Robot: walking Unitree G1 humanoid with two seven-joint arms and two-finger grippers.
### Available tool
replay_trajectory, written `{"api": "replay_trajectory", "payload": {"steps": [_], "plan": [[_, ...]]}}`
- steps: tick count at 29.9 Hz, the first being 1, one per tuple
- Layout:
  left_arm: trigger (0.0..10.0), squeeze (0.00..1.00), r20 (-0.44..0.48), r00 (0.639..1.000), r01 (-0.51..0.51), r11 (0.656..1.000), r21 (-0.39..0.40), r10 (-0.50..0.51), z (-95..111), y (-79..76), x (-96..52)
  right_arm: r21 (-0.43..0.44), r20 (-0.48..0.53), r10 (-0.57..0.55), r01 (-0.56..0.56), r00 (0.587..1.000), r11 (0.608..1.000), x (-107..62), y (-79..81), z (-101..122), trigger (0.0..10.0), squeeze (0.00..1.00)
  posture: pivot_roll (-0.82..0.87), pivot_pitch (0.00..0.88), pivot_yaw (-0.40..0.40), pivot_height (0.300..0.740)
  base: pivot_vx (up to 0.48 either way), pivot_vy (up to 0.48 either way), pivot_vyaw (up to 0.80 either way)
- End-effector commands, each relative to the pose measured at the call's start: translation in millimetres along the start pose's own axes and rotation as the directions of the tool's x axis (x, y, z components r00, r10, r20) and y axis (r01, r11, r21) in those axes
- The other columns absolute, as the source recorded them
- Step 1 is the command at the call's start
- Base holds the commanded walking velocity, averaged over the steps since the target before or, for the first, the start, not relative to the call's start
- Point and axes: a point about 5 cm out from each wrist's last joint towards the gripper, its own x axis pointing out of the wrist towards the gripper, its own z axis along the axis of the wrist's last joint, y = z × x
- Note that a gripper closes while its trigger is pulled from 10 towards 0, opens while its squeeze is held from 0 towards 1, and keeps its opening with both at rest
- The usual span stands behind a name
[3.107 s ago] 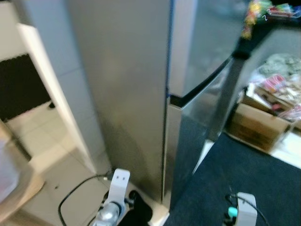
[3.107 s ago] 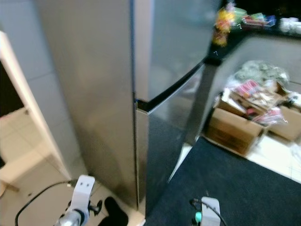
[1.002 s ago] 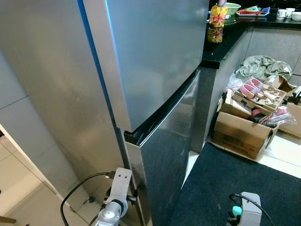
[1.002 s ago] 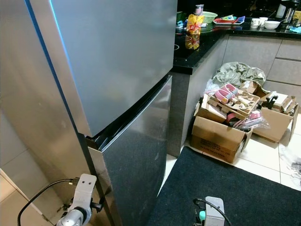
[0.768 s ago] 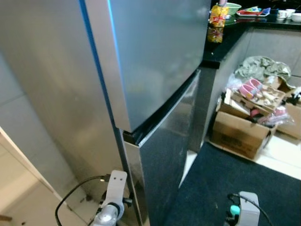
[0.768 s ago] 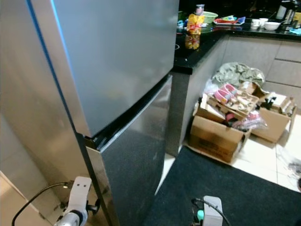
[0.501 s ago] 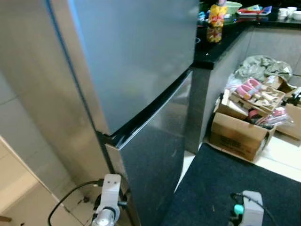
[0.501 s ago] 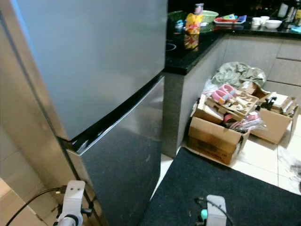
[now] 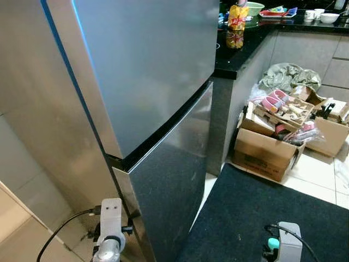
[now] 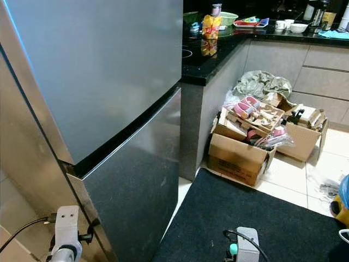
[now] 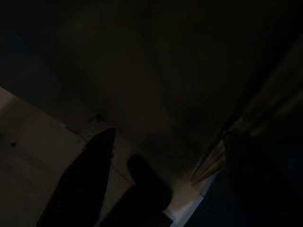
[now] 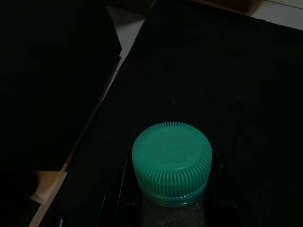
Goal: Restocking fridge
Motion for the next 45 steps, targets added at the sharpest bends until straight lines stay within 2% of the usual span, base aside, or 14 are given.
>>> {"api": "replay_trajectory", "payload": {"steps": [1,7,10,13,19,22,28,29,30,31,35,39,41,45], "plan": [[0.0,0.00,0.061,0.998,-0.027,0.999,-0.034,0.030,8.9,20.7,0.0,-0.016,-0.003,0.006,-0.006,1.000,1.000,-0.3,0.1,-0.6,10.0,0.00,-0.11,0.015,0.019,0.740,0.000,0.000,0.00],[0.0,0.00,0.095,0.990,0.112,0.992,-0.051,-0.106,13.4,22.9,-0.9,-0.021,-0.010,0.013,-0.014,1.000,1.000,-0.3,1.7,-1.9,10.0,0.00,-0.10,0.012,0.015,0.740,0.000,0.000,0.00],[0.0,0.00,0.120,0.971,0.206,0.979,0.001,-0.205,17.1,19.6,-2.2,-0.025,-0.012,0.020,-0.021,1.000,0.999,0.1,3.8,-1.9,10.0,0.00,-0.10,0.011,0.015,0.740,0.000,0.000,0.00],[0.0,0.00,0.132,0.965,0.222,0.974,0.033,-0.225,18.7,20.2,-3.0,-0.027,-0.013,0.023,-0.024,1.000,0.999,0.2,4.5,-2.0,10.0,0.00,-0.10,0.010,0.015,0.740,0.000,0.000,0.00],[0.0,0.00,0.177,0.973,0.141,0.989,0.033,-0.145,24.7,35.3,-3.5,-0.030,-0.015,0.027,-0.028,1.000,0.999,0.0,5.2,-2.9,10.0,0.00,-0.10,0.004,0.011,0.740,0.000,0.000,0.00],[0.0,0.00,0.213,0.977,0.014,1.000,0.021,-0.018,34.0,46.4,-1.3,-0.032,-0.014,0.028,-0.028,1.000,0.999,0.2,5.2,-2.5,10.0,0.00,-0.10,0.000,0.011,0.740,0.000,0.000,0.00],[0.0,0.00,0.260,0.965,-0.031,0.999,0.028,0.023,47.4,43.2,2.4,-0.033,-0.011,0.027,-0.028,1.000,0.999,0.5,4.6,-0.9,10.0,0.00,-0.10,0.000,0.011,0.740,0.000,0.000,0.00],[4.4,0.00,0.264,0.964,-0.030,0.999,0.029,0.021,50.8,40.0,4.1,-0.033,-0.010,0.027,-0.027,1.000,0.999,0.6,4.6,-0.2,10.0,0.00,-0.10,0.000,0.012,0.740,0.000,0.000,0.00],[4.4,0.00,0.264,0.964,-0.030,0.999,0.029,0.021,50.8,40.0,4.1,-0.033,-0.010,0.027,-0.027,1.000,0.999,0.6,4.6,-0.2,10.0,0.00,-0.10,0.000,0.012,0.740,0.000,0.000,0.00],[10.0,0.00,0.269,0.963,-0.023,0.999,0.028,0.015,53.8,36.7,5.6,-0.033,-0.008,0.027,-0.027,1.000,0.999,0.7,4.5,0.3,10.0,0.00,-0.11,0.001,0.014,0.740,0.000,0.000,0.00],[10.0,0.00,0.264,0.964,0.019,1.000,0.019,-0.024,56.8,29.5,8.0,-0.033,-0.006,0.025,-0.025,1.000,0.999,0.8,3.5,1.3,10.0,0.00,-0.11,0.007,0.015,0.740,0.000,0.000,0.00],[10.0,0.00,0.262,0.953,0.154,0.988,0.011,-0.151,56.0,12.1,8.3,-0.032,-0.006,0.022,-0.022,1.000,0.999,0.4,2.1,0.8,10.0,0.00,-0.11,0.010,0.015,0.740,0.000,0.000,0.00],[10.0,0.00,0.261,0.923,0.288,0.957,0.023,-0.284,54.4,-4.7,6.5,-0.032,-0.006,0.020,-0.020,1.000,0.999,0.3,1.1,0.9,10.0,0.00,-0.11,0.011,0.014,0.740,0.000,0.000,0.00],[10.0,0.00,0.255,0.885,0.388,0.920,0.058,-0.390,52.6,-16.6,3.6,-0.032,-0.006,0.018,-0.018,1.000,0.999,0.3,0.6,1.2,10.0,0.00,-0.11,0.011,0.014,0.740,0.000,0.000,0.00]]}}
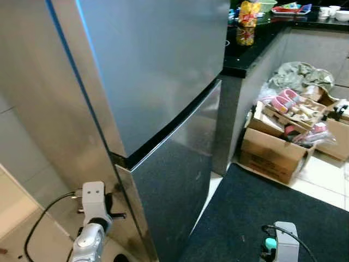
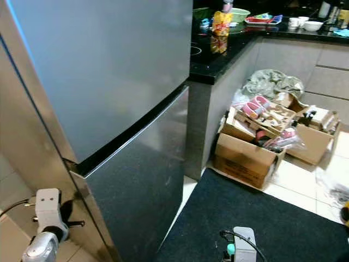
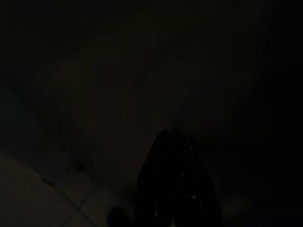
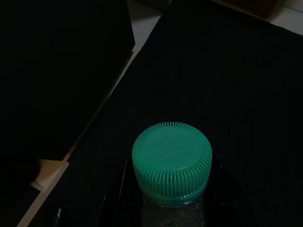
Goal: Restocking fridge
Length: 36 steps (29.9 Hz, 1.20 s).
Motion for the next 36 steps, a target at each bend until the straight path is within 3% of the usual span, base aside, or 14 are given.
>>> {"api": "replay_trajectory", "payload": {"steps": [1,8,14,23,28,29,31,32,33,36], "plan": [[10.0,0.00,0.028,0.988,0.150,0.988,0.027,-0.150,7.6,-25.2,8.7,0.006,0.003,-0.002,0.002,1.000,1.000,-0.1,-1.5,1.1,10.0,0.00,-0.11,0.011,0.014,0.740,0.000,0.000,0.00],[10.0,0.00,0.006,0.963,0.267,0.958,0.104,-0.269,5.0,-32.3,4.5,0.003,0.005,-0.003,0.003,1.000,1.000,0.1,-2.4,2.4,10.0,0.00,-0.11,0.012,0.008,0.740,0.000,0.000,0.00],[10.0,0.00,0.006,0.949,0.314,0.944,0.103,-0.317,6.6,-34.7,4.3,-0.001,0.005,-0.001,0.001,1.000,1.000,0.1,-2.4,2.8,10.0,0.00,-0.11,0.012,0.007,0.740,0.000,0.000,0.00],[10.0,0.00,0.011,0.901,0.430,0.897,0.101,-0.433,12.6,-53.7,8.4,0.001,0.005,-0.002,0.002,1.000,1.000,0.1,-1.8,2.3,10.0,0.00,-0.11,0.015,0.010,0.740,0.000,0.000,0.00],[10.0,0.00,0.016,0.908,0.415,0.903,0.108,-0.419,15.4,-55.8,12.1,0.002,0.004,-0.002,0.002,1.000,1.000,0.0,-1.7,1.7,10.0,0.00,-0.11,0.019,0.013,0.740,0.000,0.000,0.00],[10.0,0.19,0.010,0.906,0.419,0.902,0.101,-0.422,15.2,-55.7,12.7,0.003,0.004,-0.002,0.002,1.000,1.000,0.0,-1.8,1.8,10.0,0.00,-0.11,0.018,0.013,0.740,0.000,0.000,0.00],[10.0,0.19,0.007,0.906,0.421,0.902,0.099,-0.424,15.1,-55.6,13.0,0.003,0.004,-0.002,0.002,1.000,1.000,0.0,-1.8,1.9,10.0,0.00,-0.11,0.018,0.013,0.740,0.000,0.000,0.00],[10.0,0.74,0.006,0.905,0.422,0.902,0.086,-0.424,14.9,-55.6,13.4,0.002,0.004,-0.002,0.002,1.000,1.000,0.0,-2.0,2.0,10.0,0.00,-0.11,0.018,0.011,0.740,0.000,0.000,0.00],[10.0,1.00,0.004,0.904,0.426,0.902,0.074,-0.428,14.9,-55.7,13.8,0.002,0.004,-0.002,0.002,1.000,1.000,0.0,-2.1,2.0,10.0,0.00,-0.11,0.018,0.011,0.740,0.000,0.000,0.00],[10.0,1.00,0.009,0.891,0.453,0.890,0.043,-0.454,17.2,-58.0,15.3,0.002,0.005,-0.002,0.002,1.000,1.000,0.0,-2.3,2.2,10.0,0.00,-0.11,0.018,0.011,0.740,0.000,0.000,0.00]]}}
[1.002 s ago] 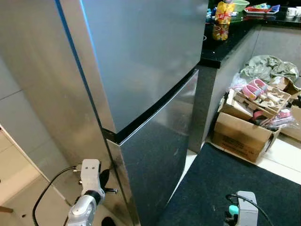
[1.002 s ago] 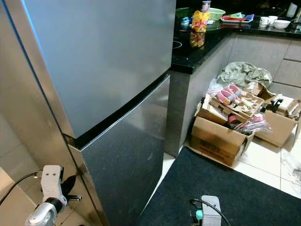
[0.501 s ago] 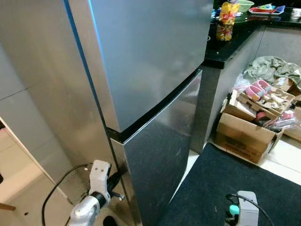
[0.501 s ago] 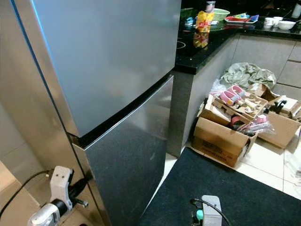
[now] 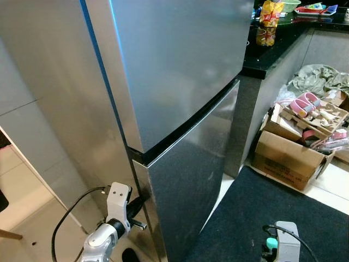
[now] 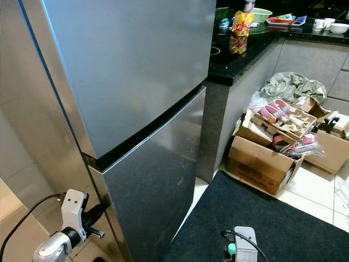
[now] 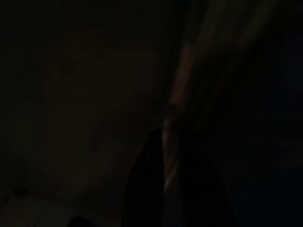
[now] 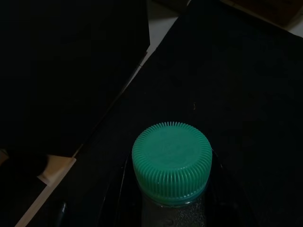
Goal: Restocking fridge
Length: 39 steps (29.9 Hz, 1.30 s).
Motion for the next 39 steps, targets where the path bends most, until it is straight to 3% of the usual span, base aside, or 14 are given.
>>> {"api": "replay_trajectory", "payload": {"steps": [1,10,12,13,14,15,17,22,23,24,26,28,33,39], "plan": [[10.0,1.00,0.041,0.994,0.099,0.995,0.006,-0.099,12.5,-17.8,16.7,0.007,0.005,-0.002,0.002,1.000,1.000,0.1,-0.1,1.0,10.0,0.00,-0.11,0.018,0.011,0.740,0.000,0.000,0.00],[10.0,1.00,0.013,0.958,0.285,0.958,-0.033,-0.285,11.6,-38.8,22.5,0.006,0.006,-0.004,0.004,1.000,1.000,-0.1,-1.4,1.3,10.0,0.00,-0.12,0.016,0.013,0.740,0.000,0.000,0.00],[10.0,1.00,-0.016,0.886,0.459,0.882,-0.107,-0.463,8.9,-55.7,20.9,0.006,0.005,-0.004,0.004,1.000,1.000,-0.3,-2.1,1.1,10.0,0.00,-0.12,0.016,0.010,0.740,0.000,0.000,0.00],[10.0,0.43,-0.017,0.814,0.568,0.802,-0.187,-0.581,10.5,-66.7,17.5,0.003,0.002,-0.002,0.002,1.000,1.000,-0.5,-2.3,0.6,10.0,0.00,-0.12,0.016,0.010,0.740,0.000,0.000,0.00],[10.0,0.43,-0.017,0.814,0.568,0.802,-0.187,-0.581,10.5,-66.7,17.5,0.003,0.002,-0.002,0.002,1.000,1.000,-0.5,-2.3,0.6,10.0,0.00,-0.12,0.016,0.010,0.740,0.000,0.000,0.00],[10.0,0.00,-0.008,0.766,0.627,0.749,-0.215,-0.643,13.7,-74.7,15.4,0.001,-0.002,0.002,-0.002,1.000,1.000,-0.6,-2.3,-0.2,10.0,0.00,-0.12,0.016,0.010,0.740,0.000,0.000,0.00],[10.0,0.00,0.017,0.721,0.674,0.695,-0.250,-0.693,19.1,-81.8,13.7,0.000,-0.007,0.007,-0.007,1.000,1.000,-0.7,-1.7,-1.4,10.0,0.00,-0.12,0.015,0.013,0.740,0.000,0.000,0.00],[10.0,0.00,0.019,0.814,0.573,0.797,-0.192,-0.581,19.9,-69.8,21.7,-0.003,-0.013,0.008,-0.008,1.000,1.000,-1.0,-0.5,-3.5,10.0,0.00,-0.12,0.014,0.015,0.740,0.000,0.000,0.00],[10.0,0.00,-0.008,0.864,0.496,0.855,-0.150,-0.503,16.4,-61.3,23.7,-0.009,-0.020,0.005,-0.006,1.000,1.000,-1.2,-0.6,-5.1,10.0,0.00,-0.12,0.014,0.015,0.740,0.000,0.000,0.00],[10.0,0.00,-0.102,0.946,0.304,0.952,-0.039,-0.306,6.1,-42.1,24.1,-0.021,-0.034,0.002,-0.003,0.999,1.000,-1.8,-0.9,-8.3,10.0,0.00,-0.11,0.013,0.017,0.740,0.000,0.000,0.00],[10.0,0.00,-0.102,0.946,0.304,0.952,-0.039,-0.306,6.1,-42.1,24.1,-0.021,-0.034,0.002,-0.003,0.999,1.000,-1.8,-0.9,-8.3,10.0,0.00,-0.11,0.013,0.017,0.740,0.000,0.000,0.00],[10.0,0.00,-0.205,0.976,0.096,0.992,0.085,-0.077,-6.0,-21.1,18.0,-0.028,-0.045,-0.004,0.003,0.999,1.000,-2.5,-1.8,-11.1,10.0,0.00,-0.11,0.012,0.018,0.740,0.000,0.000,0.00],[10.0,0.00,-0.285,0.943,-0.143,0.982,0.126,0.174,-23.1,2.7,-0.9,-0.036,-0.054,-0.014,0.012,0.998,0.999,-3.7,-3.6,-14.4,10.0,0.00,-0.12,0.009,0.025,0.740,0.000,0.000,0.00],[10.0,0.00,-0.292,0.928,-0.202,0.971,0.125,0.231,-34.7,2.2,-6.3,-0.047,-0.063,-0.017,0.014,0.998,0.999,-4.7,-5.5,-17.2,10.0,0.00,-0.12,0.001,0.019,0.740,0.000,0.000,0.00]]}}
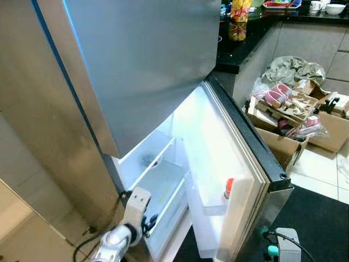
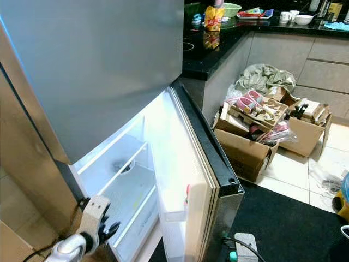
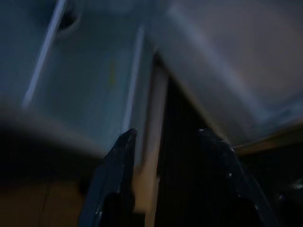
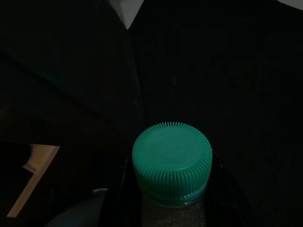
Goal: Restocking fridge
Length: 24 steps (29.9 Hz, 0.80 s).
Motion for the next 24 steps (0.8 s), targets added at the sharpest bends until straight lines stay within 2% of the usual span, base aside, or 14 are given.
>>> {"api": "replay_trajectory", "payload": {"steps": [1,4,6,7,10,18,24], "plan": [[10.0,0.00,-0.013,0.999,-0.049,0.999,0.004,0.049,-7.2,6.6,-3.5,-0.017,-0.006,0.000,0.000,1.000,1.000,-0.1,-0.2,-0.5,10.0,0.00,-0.12,0.001,0.019,0.740,0.000,0.000,0.00],[10.0,0.00,-0.029,0.997,-0.070,0.997,-0.023,0.069,-16.7,-0.2,-3.3,-0.024,-0.010,-0.001,0.001,1.000,1.000,-0.4,-0.4,-1.7,10.0,0.00,-0.12,0.000,0.017,0.740,0.000,0.000,0.00],[10.0,0.00,-0.068,0.994,-0.092,0.993,-0.068,0.088,-26.4,-3.4,-4.9,-0.035,-0.011,-0.015,0.015,1.000,0.999,-0.7,-2.0,-2.5,10.0,0.00,-0.12,0.000,0.015,0.740,0.000,0.000,0.00],[10.0,0.00,-0.123,0.984,-0.138,0.986,-0.088,0.127,-37.2,-3.3,-7.9,-0.040,-0.009,-0.037,0.037,0.999,0.999,-1.4,-4.7,-3.5,10.0,0.00,-0.12,0.000,0.015,0.740,0.000,0.000,0.00],[10.0,0.00,-0.166,0.974,-0.174,0.978,-0.117,0.153,-44.8,-2.5,-10.3,-0.032,-0.006,-0.050,0.050,0.999,0.998,-1.6,-5.4,-4.0,10.0,0.00,-0.12,0.000,0.019,0.740,0.000,0.000,0.00],[10.0,0.00,-0.155,0.977,-0.171,0.975,-0.141,0.149,-43.4,-6.1,-8.1,-0.025,0.002,-0.047,0.047,0.999,0.999,-1.0,-3.6,-2.2,10.0,0.00,-0.11,0.000,0.016,0.740,0.000,0.000,0.00],[10.0,0.00,-0.123,0.980,-0.172,0.975,-0.140,0.155,-32.2,-9.2,-1.7,-0.021,0.016,-0.038,0.038,0.999,0.999,1.0,2.0,3.2,10.0,0.00,-0.11,0.000,0.017,0.740,-0.356,0.000,0.00]]}}
